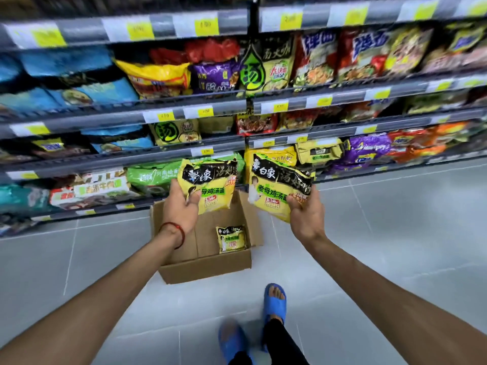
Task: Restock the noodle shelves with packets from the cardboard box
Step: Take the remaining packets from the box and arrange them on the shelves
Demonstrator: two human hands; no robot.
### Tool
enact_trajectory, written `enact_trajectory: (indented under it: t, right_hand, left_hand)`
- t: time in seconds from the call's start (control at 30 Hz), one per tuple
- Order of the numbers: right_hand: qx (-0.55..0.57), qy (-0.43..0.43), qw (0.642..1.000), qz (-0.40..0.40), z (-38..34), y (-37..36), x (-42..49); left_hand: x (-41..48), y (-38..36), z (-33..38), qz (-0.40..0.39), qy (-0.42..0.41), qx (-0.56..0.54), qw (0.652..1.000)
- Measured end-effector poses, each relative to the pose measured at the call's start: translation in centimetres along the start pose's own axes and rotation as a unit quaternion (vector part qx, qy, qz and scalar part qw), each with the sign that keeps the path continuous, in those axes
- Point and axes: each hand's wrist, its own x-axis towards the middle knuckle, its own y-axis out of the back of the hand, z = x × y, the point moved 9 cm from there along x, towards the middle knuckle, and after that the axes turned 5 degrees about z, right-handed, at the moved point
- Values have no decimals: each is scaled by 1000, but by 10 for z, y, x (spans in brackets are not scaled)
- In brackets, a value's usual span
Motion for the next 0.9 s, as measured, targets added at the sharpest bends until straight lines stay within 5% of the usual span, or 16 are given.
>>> enact_trajectory:
  t: [0.6,0.9]
  right_hand:
    - [23,56,991,118,-88,356,129]
    - [14,72,986,153,-97,468,228]
  left_hand:
    - [-87,-148,366,-23,-151,-48,987]
    - [-96,-247,498,-23,-188,-46,981]
